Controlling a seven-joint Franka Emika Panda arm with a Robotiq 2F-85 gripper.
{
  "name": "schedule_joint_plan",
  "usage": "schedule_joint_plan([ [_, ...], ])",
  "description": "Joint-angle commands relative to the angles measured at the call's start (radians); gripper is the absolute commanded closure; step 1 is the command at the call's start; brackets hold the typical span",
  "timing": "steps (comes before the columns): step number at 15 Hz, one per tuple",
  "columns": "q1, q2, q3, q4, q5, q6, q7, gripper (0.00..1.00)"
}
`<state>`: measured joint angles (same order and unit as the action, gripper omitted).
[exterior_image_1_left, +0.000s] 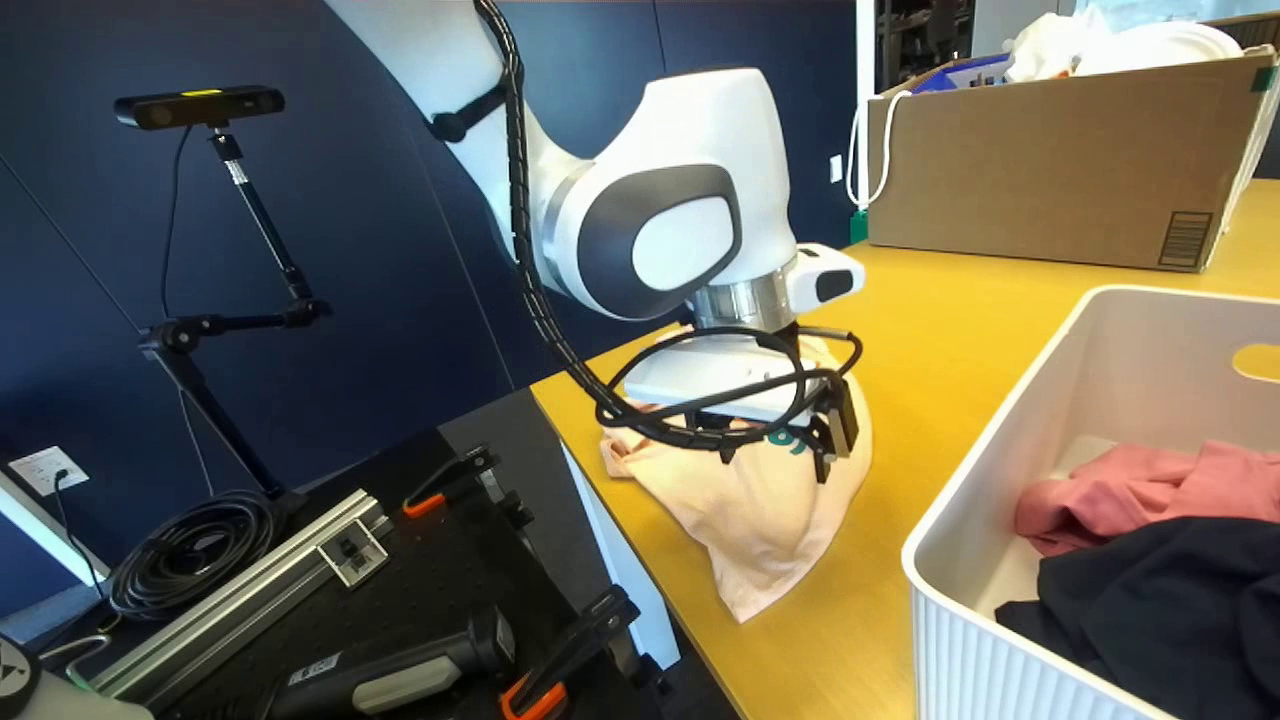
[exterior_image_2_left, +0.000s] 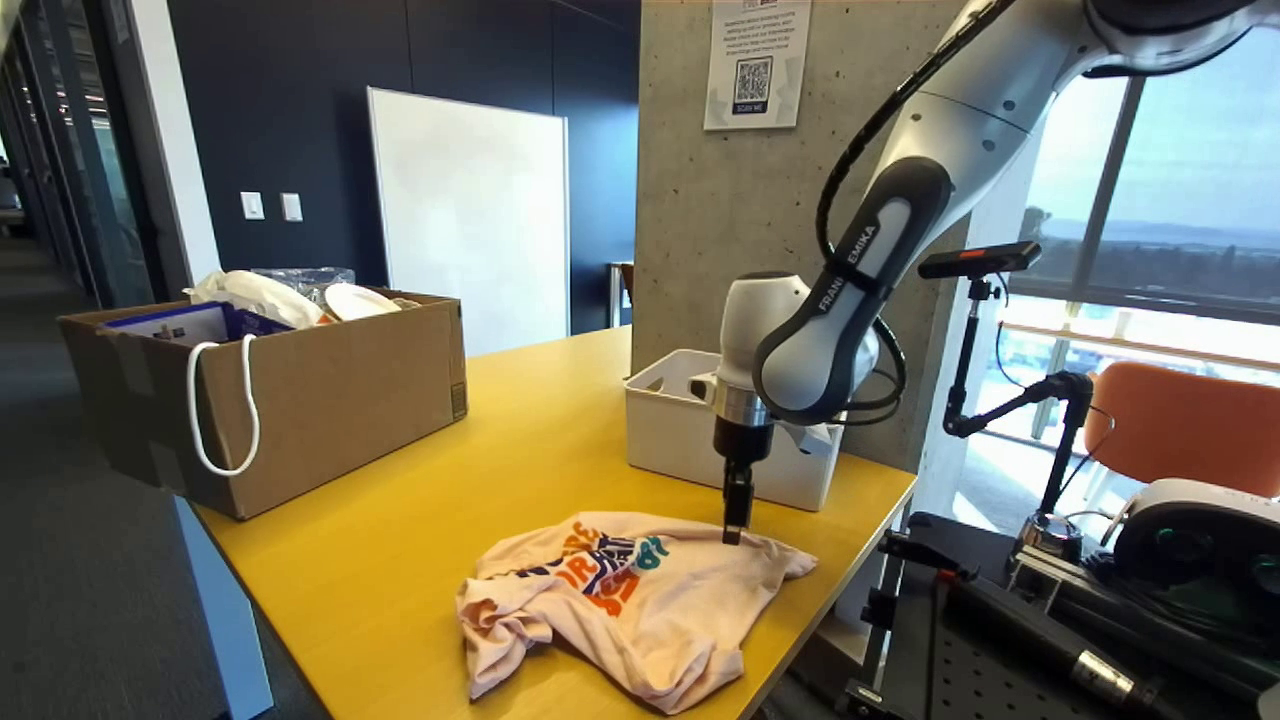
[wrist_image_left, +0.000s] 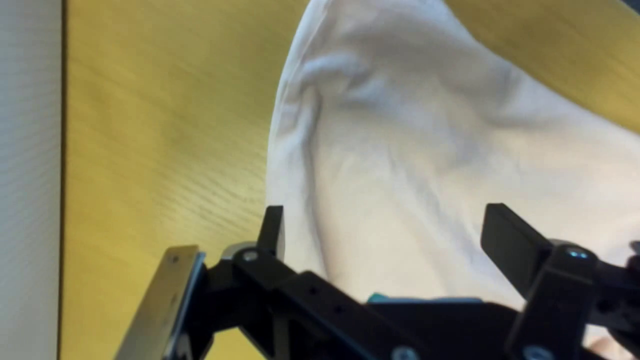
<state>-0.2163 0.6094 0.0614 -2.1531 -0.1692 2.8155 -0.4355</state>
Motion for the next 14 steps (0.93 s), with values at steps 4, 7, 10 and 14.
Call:
schedule_joint_plan([
  [4, 0.134, -0.008, -0.014, 0.147, -0.011, -0.003, 0.119, 0.00],
  [7, 0.215, 0.031, -0.020, 0.236, -0.025, -0.013, 0.165, 0.00],
  [10, 0.271, 0.086, -0.010, 0.318, -0.021, -0.035, 0.188, 0.00],
  [14, 0.306, 0.155, 0.003, 0.369, -0.018, -0.032, 0.186, 0.00],
])
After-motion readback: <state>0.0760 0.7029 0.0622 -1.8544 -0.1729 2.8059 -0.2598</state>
